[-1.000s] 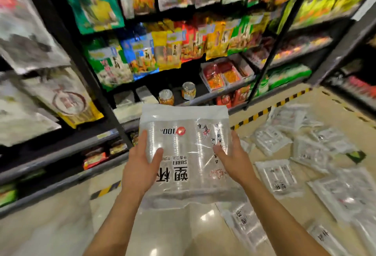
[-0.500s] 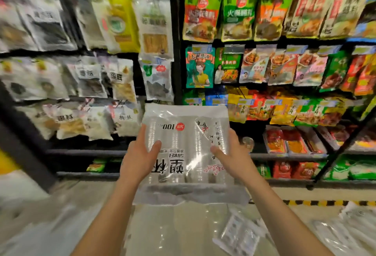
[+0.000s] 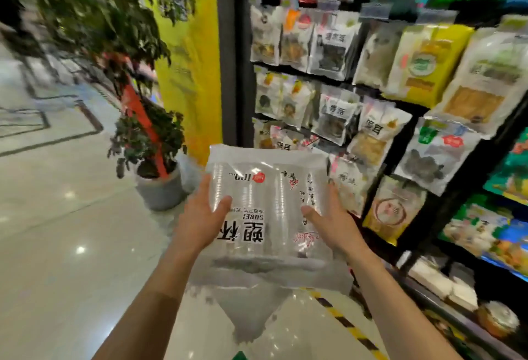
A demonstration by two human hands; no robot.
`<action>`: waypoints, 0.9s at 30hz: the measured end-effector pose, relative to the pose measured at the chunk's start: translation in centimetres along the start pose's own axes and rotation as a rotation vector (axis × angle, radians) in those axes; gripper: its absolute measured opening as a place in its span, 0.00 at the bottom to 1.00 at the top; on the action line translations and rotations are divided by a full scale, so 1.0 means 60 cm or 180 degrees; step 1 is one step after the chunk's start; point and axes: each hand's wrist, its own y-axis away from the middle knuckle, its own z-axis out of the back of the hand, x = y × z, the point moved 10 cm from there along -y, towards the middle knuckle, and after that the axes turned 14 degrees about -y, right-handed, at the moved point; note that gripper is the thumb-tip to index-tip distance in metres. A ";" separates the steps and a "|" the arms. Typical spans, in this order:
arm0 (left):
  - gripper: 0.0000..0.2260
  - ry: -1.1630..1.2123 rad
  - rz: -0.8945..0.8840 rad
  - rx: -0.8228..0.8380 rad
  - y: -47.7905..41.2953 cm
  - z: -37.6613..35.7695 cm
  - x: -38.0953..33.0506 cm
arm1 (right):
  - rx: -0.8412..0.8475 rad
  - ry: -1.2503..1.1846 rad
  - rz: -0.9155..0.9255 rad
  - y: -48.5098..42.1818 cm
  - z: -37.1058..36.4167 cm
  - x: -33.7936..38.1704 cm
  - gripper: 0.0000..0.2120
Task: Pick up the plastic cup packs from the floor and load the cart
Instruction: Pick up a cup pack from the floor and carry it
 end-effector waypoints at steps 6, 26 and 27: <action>0.30 -0.0315 0.0713 -0.0681 -0.079 0.202 0.299 | 0.0760 -0.0284 0.0384 -0.136 -0.340 0.173 0.30; 0.32 -0.1104 0.2690 -0.1661 -0.115 0.692 0.906 | 0.2639 -0.0414 0.1534 -0.276 -1.184 0.653 0.33; 0.31 -0.1123 0.2744 -0.1692 -0.120 0.705 0.930 | 0.2699 -0.0422 0.1580 -0.281 -1.221 0.666 0.34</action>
